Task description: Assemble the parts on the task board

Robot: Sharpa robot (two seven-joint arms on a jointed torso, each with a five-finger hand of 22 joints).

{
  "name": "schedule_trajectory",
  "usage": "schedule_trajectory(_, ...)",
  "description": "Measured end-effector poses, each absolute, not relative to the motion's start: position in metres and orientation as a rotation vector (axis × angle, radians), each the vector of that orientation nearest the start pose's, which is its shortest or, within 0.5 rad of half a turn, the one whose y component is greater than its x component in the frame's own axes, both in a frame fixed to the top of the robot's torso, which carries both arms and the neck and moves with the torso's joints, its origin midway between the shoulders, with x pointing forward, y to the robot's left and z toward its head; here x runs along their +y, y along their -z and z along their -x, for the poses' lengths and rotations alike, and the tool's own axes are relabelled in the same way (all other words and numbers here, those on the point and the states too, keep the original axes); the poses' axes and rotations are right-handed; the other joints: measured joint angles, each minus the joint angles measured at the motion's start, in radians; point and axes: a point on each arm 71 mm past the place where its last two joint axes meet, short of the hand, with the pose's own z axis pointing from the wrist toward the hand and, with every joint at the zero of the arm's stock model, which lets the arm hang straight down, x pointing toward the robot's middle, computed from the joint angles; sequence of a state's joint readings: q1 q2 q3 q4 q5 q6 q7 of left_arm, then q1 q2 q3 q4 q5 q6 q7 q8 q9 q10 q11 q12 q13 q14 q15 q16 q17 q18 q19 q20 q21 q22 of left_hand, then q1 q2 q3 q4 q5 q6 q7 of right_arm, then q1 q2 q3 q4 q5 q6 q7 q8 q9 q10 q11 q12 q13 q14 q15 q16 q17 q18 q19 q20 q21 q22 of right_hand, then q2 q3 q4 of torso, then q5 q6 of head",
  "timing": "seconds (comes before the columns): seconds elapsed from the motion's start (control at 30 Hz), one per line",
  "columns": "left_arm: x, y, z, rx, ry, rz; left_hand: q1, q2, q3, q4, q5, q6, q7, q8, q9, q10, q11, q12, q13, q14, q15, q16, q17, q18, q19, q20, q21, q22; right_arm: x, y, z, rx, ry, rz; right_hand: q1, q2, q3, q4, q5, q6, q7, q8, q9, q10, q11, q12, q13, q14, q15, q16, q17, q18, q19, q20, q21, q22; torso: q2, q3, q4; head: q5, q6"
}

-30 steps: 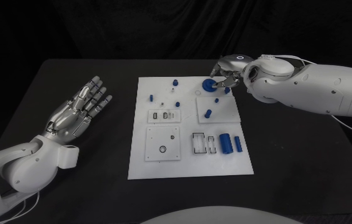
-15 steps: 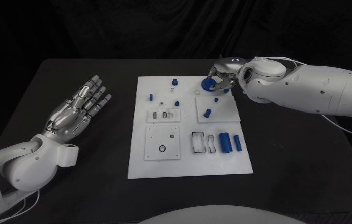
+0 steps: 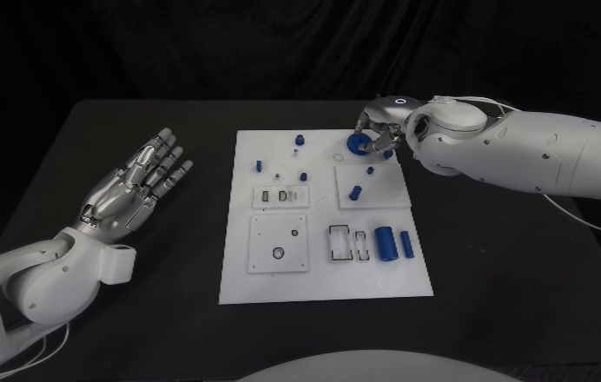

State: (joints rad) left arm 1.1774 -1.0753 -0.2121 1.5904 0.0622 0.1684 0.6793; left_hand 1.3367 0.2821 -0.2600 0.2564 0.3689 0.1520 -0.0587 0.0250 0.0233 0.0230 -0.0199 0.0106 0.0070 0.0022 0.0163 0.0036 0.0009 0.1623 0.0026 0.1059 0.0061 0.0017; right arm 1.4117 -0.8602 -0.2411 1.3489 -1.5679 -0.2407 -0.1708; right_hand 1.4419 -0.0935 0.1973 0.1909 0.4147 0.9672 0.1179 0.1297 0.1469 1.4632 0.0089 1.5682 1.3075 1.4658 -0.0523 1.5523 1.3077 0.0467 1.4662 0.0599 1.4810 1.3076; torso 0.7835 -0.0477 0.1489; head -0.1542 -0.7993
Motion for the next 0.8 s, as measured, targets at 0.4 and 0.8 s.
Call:
schedule_trajectory(0.4, 0.288, 0.218, -0.429, 1.376, 1.935, 1.118, 0.004, -0.004, 0.003, -0.003, 0.005, 0.002, 0.002, 0.0, 0.0, 0.0, 0.0, 0.0, 0.0, -0.004, 0.004, 0.0, 0.0, 0.0, -0.003, 0.003, 0.0, 0.0, -0.261, 0.161, -0.517, 1.664, -0.316, 0.303, 0.049, 0.001, 0.027, -0.063, -0.013, 0.0, 0.0, 0.0, -0.006, 0.0, 0.0, 0.0, 0.0, 0.001, -0.001, -0.004, 0.0, 0.0, -0.001, -0.001, -0.006, 0.0, 0.001, 0.0005, 0.0004, 0.002, 0.004)
schedule_trajectory(0.8, 0.287, 0.218, -0.429, 1.378, 1.939, 1.117, 0.004, -0.004, 0.006, -0.006, 0.011, 0.004, 0.004, 0.0, 0.0, 0.0, 0.0, 0.0, 0.0, -0.004, 0.004, 0.0, 0.0, 0.0, -0.004, 0.003, 0.0, -0.001, -0.201, 0.143, -0.507, 1.6, -0.468, 0.412, 0.032, 0.017, 0.022, -0.063, -0.026, 0.001, 0.0, 0.0, -0.006, 0.0, 0.0, 0.0, 0.0, 0.001, -0.001, -0.004, 0.0, 0.0, -0.001, -0.001, -0.006, 0.0, 0.001, 0.0002, -0.0033, 0.008, 0.005)
